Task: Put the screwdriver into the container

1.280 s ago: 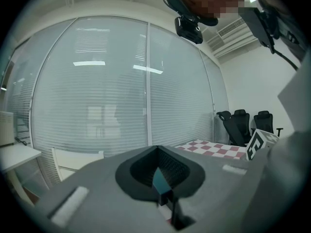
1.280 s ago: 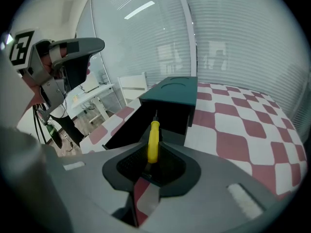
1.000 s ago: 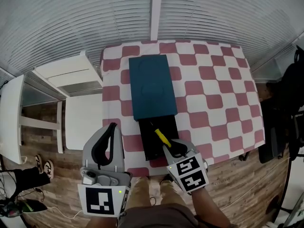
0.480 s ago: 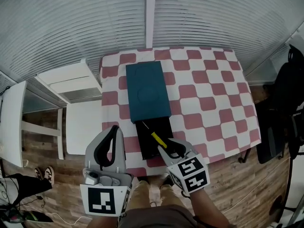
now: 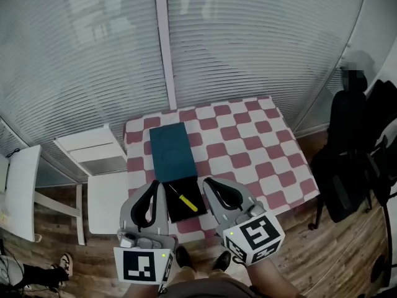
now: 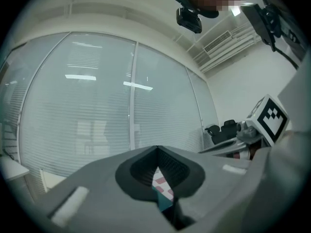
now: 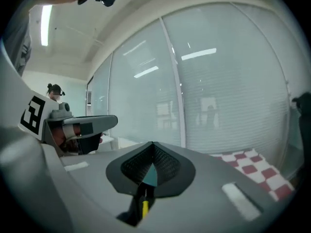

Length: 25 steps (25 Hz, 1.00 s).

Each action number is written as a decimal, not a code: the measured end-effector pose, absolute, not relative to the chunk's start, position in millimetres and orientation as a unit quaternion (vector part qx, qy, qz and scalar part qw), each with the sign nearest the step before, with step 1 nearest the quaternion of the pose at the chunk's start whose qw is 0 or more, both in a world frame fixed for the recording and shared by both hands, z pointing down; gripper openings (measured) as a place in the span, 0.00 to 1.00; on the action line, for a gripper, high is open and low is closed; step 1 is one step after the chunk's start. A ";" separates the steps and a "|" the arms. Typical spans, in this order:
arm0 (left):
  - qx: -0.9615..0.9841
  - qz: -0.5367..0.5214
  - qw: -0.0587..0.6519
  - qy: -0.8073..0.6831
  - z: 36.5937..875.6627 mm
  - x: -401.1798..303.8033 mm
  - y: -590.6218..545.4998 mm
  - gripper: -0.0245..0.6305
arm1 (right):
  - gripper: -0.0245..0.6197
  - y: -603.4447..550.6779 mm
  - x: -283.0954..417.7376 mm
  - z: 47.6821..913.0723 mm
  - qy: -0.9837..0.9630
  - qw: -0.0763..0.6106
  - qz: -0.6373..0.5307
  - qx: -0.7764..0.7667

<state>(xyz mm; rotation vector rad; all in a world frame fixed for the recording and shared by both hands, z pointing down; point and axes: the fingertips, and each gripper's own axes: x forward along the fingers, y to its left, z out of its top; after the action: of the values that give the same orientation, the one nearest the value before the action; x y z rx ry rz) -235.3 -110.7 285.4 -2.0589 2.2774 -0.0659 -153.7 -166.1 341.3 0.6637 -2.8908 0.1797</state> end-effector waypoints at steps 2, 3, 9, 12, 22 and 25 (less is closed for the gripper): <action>-0.673 -0.023 0.052 0.738 272.7 -226.4 -113.8 0.04 | 0.08 -172.9 -142.5 312.6 -0.967 0.066 0.017 0.247; -0.673 -0.024 0.060 0.737 267.1 -223.5 -115.8 0.04 | 0.08 -176.1 -137.1 300.9 -0.964 0.059 0.000 0.258; -0.669 -0.024 0.100 0.736 236.2 -210.1 -117.7 0.04 | 0.08 -180.7 -107.2 264.1 -0.952 0.035 -0.054 0.300; -0.669 -0.025 0.115 0.734 227.6 -204.4 -118.4 0.04 | 0.08 -182.7 -98.7 256.8 -0.948 0.025 -0.059 0.311; -0.677 -0.029 0.122 0.726 223.0 -197.4 -120.1 0.04 | 0.07 -183.7 -91.4 249.1 -0.945 0.014 -0.064 0.321; -0.678 -0.029 0.122 0.725 223.9 -197.1 -117.1 0.04 | 0.07 -179.4 -90.8 247.5 -0.945 0.007 -0.064 0.321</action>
<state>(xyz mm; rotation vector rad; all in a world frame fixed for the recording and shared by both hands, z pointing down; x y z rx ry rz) -197.1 -117.1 223.9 -1.9782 2.1151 -0.0859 -90.8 -179.4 247.5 1.0031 -2.9551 -0.2001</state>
